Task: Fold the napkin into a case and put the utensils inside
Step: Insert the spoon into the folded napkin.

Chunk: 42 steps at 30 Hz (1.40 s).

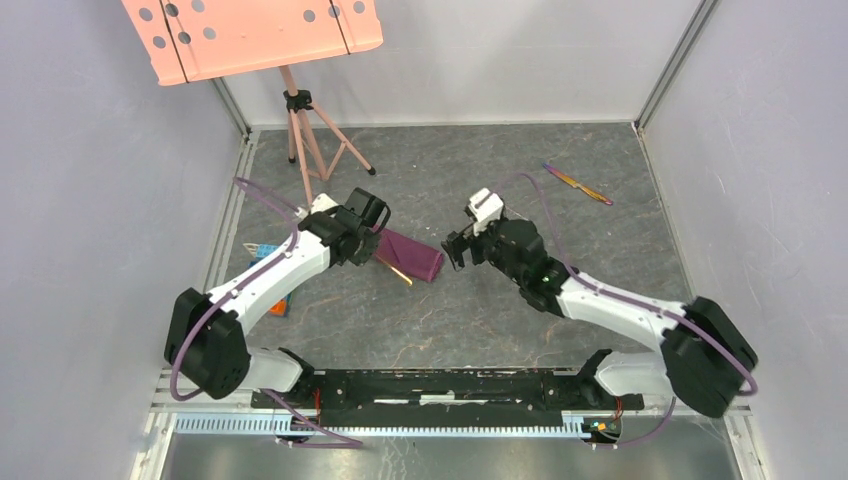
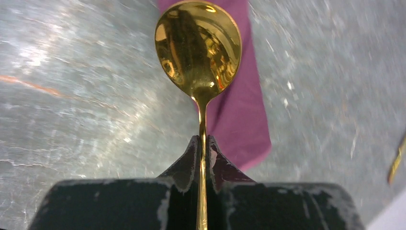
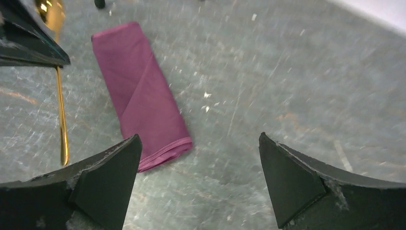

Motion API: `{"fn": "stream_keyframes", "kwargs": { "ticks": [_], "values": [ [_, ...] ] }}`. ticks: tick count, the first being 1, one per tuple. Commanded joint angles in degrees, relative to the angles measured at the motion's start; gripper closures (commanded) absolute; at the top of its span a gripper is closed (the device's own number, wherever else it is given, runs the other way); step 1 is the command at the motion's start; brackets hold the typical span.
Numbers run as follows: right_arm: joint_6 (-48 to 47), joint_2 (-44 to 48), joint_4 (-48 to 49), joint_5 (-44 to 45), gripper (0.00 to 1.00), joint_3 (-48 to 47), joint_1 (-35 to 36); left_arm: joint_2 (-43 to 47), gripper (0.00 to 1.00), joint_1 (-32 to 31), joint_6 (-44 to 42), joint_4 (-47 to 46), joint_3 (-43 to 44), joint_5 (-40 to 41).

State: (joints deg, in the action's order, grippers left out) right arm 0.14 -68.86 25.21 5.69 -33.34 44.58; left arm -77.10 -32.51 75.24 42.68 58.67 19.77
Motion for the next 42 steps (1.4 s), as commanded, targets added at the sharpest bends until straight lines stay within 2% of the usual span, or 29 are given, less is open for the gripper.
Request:
{"fn": "stream_keyframes", "kwargs": {
  "ticks": [1,3,6,9,11,15,20,35,42],
  "values": [
    [13.4,-8.6,-15.6,-1.8,0.02,-8.4,-1.3,-2.2,0.98,1.4,17.4,5.9,3.0,16.9],
    [14.6,-11.8,-13.2,-11.7,0.05,-9.2,-2.6,-5.0,0.98,2.4,19.0,7.5,5.2,18.4],
    [18.3,-17.5,-8.9,-24.4,0.18,-10.5,-5.5,-9.1,0.98,3.2,21.3,12.0,9.2,20.6],
    [20.4,-22.8,-7.3,-31.0,0.28,-12.3,-7.1,-11.9,0.98,3.9,21.5,12.8,11.1,21.5],
    [21.0,-25.2,-7.1,-32.1,0.32,-13.0,-7.2,-13.5,0.98,3.9,22.0,12.7,11.9,22.9],
    [21.6,-27.9,-6.4,-35.1,0.32,-14.2,-7.3,-16.6,0.98,5.2,22.5,12.7,12.8,24.7],
    [22.8,-28.5,-5.5,-34.6,0.34,-12.7,-7.8,-19.2,0.98,6.1,20.2,11.5,14.7,25.7],
    [24.1,-33.0,-4.1,-35.4,0.64,-12.8,-7.7,-25.7,0.98,7.2,19.2,8.4,17.9,22.9],
    [24.4,-34.1,-3.4,-35.8,0.7,-13.0,-7.7,-27.6,0.98,6.5,19.8,8.7,18.6,20.7]
  ]
}}
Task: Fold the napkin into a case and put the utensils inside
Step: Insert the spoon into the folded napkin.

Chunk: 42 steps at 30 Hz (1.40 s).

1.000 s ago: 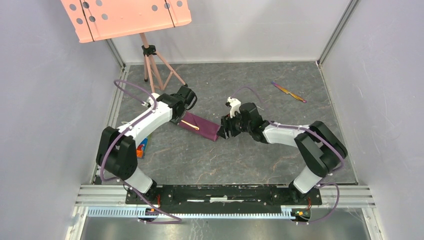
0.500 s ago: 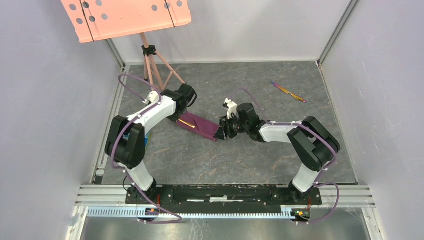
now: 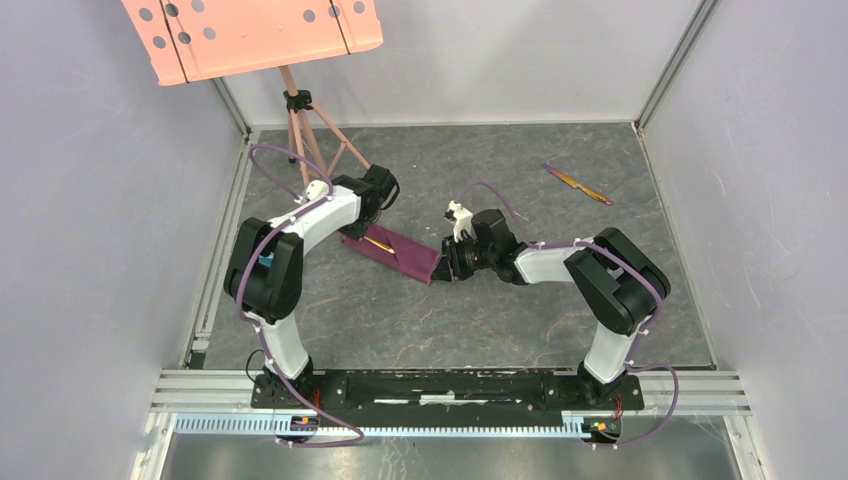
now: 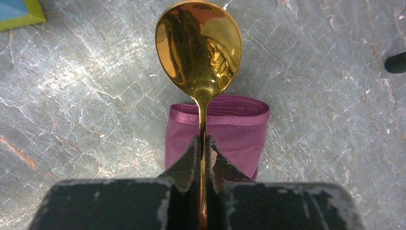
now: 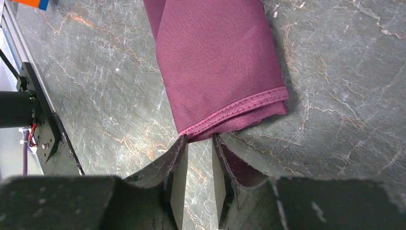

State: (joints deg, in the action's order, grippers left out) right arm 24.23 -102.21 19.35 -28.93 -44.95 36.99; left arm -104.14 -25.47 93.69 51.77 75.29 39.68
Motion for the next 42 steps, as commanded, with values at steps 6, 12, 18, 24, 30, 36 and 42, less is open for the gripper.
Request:
{"fn": "stream_keyframes", "kwargs": {
  "ticks": [6,12,18,24,30,36,42],
  "values": [
    [0.4,-1.1,2.8,-1.7,0.74,-1.5,-0.1,-1.8,0.98,-1.4,1.5,-0.4,2.5,-1.5],
    [0.8,-0.7,3.6,-1.6,0.78,-0.9,0.0,-2.1,0.98,-2.8,2.7,-0.4,3.0,-4.6],
    [1.0,-1.1,3.9,-2.2,0.83,-1.1,0.0,-4.0,0.98,-4.1,3.7,-0.5,4.1,-7.3],
    [0.7,-1.0,4.3,-2.1,0.85,-1.0,0.2,-4.7,0.98,-4.7,3.8,-1.5,3.6,-9.4],
    [-1.1,-0.1,3.0,-1.2,0.86,-0.9,0.1,-5.3,0.98,-4.8,0.2,-3.4,2.9,-11.9],
    [-1.7,-0.5,3.3,-1.7,0.87,-0.8,-0.1,-4.7,0.98,-4.9,-2.6,-8.3,0.4,-12.8],
    [-2.0,-1.0,3.8,-1.9,0.89,-0.2,-0.8,-4.2,0.98,-5.0,-4.5,-10.4,-1.0,-14.8]
  ]
}}
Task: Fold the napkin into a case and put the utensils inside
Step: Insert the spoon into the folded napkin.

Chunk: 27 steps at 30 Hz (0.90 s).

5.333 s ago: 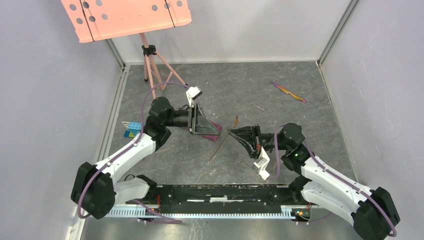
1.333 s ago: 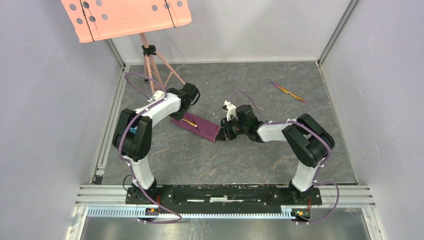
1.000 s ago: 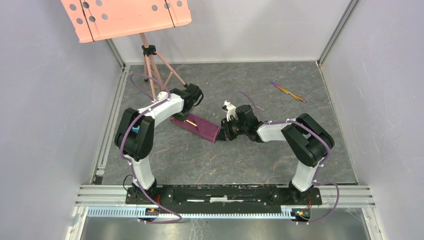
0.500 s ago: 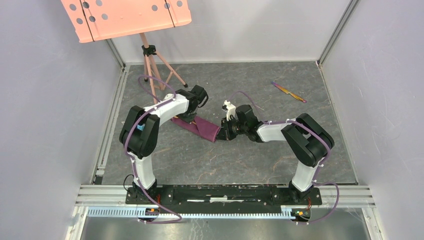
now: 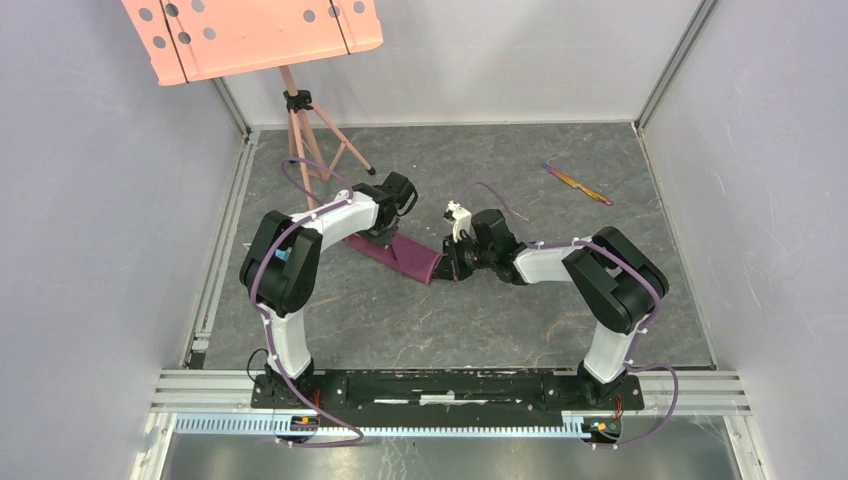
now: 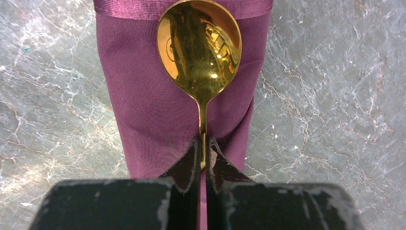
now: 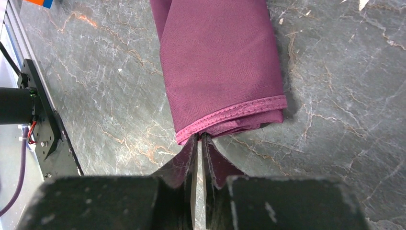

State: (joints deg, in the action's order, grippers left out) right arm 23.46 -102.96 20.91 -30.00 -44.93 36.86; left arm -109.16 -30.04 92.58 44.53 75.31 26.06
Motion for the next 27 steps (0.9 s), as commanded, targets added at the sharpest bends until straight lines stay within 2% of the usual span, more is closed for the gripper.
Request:
{"fn": "stream_keyframes", "kwargs": {
  "ticks": [1,9,11,17,19,21,24,27],
  "values": [
    [-1.3,-0.1,2.2,-1.0,0.89,-0.2,-0.7,0.9,0.98,-0.4,-3.9,-3.7,-1.3,-1.6],
    [-1.2,0.1,2.1,-0.9,0.91,-0.2,-1.0,1.5,0.98,-0.3,-7.1,-6.9,-2.2,-4.0],
    [-0.8,-0.1,2.7,-1.4,0.92,-0.2,-1.0,2.1,0.95,-0.3,-7.2,-6.9,-2.6,-3.8],
    [-0.4,-1.0,3.1,-2.3,0.93,-0.5,-1.0,3.8,0.75,-0.4,-10.4,-7.1,-3.1,-4.4],
    [-0.1,-1.1,3.8,-2.3,0.93,0.0,-1.0,5.6,0.6,-0.4,-12.0,-8.4,-4.2,-3.8],
    [0.3,-1.3,4.3,-2.6,0.94,0.4,-0.9,7.3,0.5,-0.4,-12.9,-8.2,-5.3,-3.5],
    [0.4,-1.4,4.5,-2.8,0.95,0.5,-0.9,10.3,0.45,-0.4,-13.2,-8.7,-7.4,-2.6],
    [0.5,-1.4,4.7,-2.9,0.95,0.5,-0.9,11.4,0.47,0.4,-14.2,-10.2,-8.7,-1.6]
  ]
}}
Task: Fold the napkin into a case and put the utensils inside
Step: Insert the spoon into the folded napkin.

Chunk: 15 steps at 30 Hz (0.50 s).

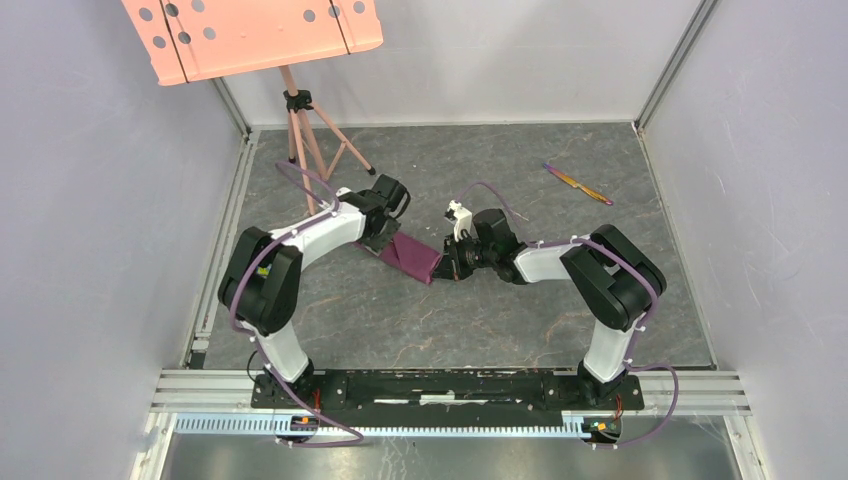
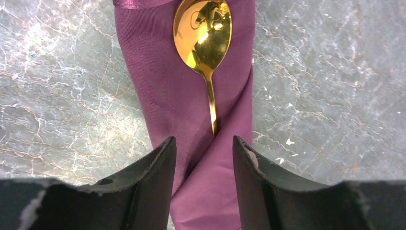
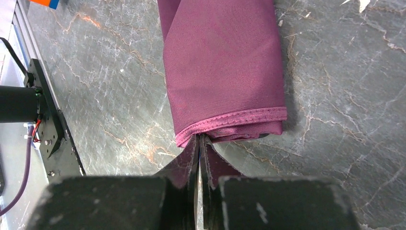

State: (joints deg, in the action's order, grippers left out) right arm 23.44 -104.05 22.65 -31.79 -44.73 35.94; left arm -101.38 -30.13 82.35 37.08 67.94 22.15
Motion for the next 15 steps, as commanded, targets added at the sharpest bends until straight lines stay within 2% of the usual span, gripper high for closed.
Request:
{"fn": "stream_keyframes", "kwargs": {
  "ticks": [1,15],
  "values": [
    [0.6,-0.3,2.9,-1.1,0.95,0.1,0.1,3.3,0.49,1.0,-4.2,-2.8,-1.3,2.1],
    [0.5,-0.2,2.4,-1.2,0.97,-0.2,0.5,-3.9,0.58,3.7,-5.7,-4.1,2.7,1.1]
  ]
}}
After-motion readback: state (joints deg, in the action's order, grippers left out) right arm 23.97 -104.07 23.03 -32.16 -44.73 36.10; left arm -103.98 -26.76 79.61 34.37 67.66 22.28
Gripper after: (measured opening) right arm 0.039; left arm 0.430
